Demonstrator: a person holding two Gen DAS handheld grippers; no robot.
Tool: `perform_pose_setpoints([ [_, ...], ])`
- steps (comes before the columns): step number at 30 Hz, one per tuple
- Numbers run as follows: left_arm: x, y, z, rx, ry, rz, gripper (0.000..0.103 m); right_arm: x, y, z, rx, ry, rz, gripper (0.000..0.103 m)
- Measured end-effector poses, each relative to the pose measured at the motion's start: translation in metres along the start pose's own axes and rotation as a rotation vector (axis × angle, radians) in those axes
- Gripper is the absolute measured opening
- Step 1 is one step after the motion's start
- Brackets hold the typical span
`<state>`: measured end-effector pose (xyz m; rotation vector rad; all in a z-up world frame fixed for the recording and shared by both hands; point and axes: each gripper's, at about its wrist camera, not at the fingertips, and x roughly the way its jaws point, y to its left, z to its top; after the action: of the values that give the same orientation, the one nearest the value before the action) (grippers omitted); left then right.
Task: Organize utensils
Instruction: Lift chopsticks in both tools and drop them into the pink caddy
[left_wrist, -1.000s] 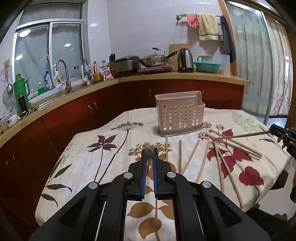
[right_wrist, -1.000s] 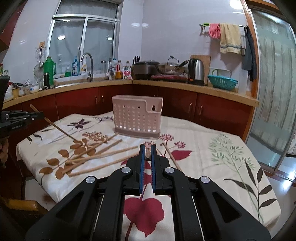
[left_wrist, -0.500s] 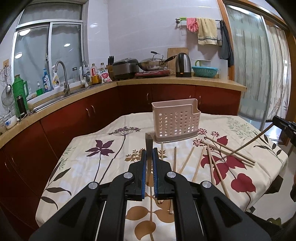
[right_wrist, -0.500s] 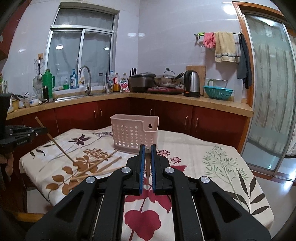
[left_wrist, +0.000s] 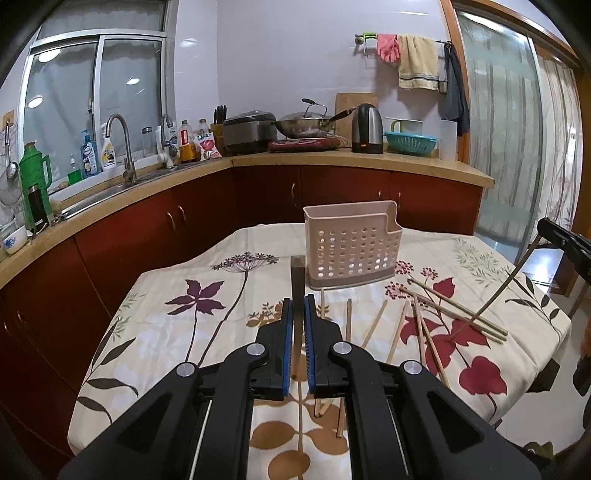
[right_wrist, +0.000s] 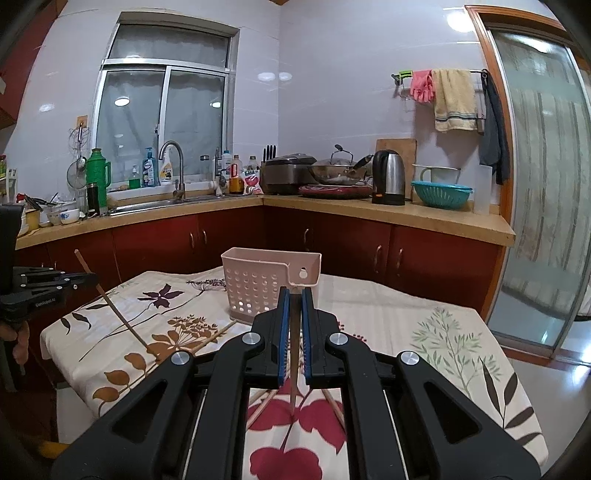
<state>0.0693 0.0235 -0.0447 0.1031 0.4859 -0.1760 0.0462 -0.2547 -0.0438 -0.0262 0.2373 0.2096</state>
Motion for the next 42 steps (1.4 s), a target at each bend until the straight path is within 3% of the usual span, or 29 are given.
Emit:
perform_pose_setpoints([
  [8,0.011,0.005,0.017,-0.010,-0.017,-0.018,0.007,0.022,-0.004,0.011,0.007,-0.005,0.007,0.007],
  [15,0.015,0.004,0.042,0.001,-0.066,-0.039,0.007,0.028,-0.009,0.036,0.003,-0.072,0.021,0.007],
  [32,0.047,-0.011,0.136,-0.026,-0.334,-0.076,0.007,0.092,-0.030,0.124,0.001,-0.322,0.081,0.007],
  [42,0.077,-0.006,0.178,-0.090,-0.455,-0.076,0.007,0.142,-0.035,0.130,0.005,-0.349,0.112,0.007],
])
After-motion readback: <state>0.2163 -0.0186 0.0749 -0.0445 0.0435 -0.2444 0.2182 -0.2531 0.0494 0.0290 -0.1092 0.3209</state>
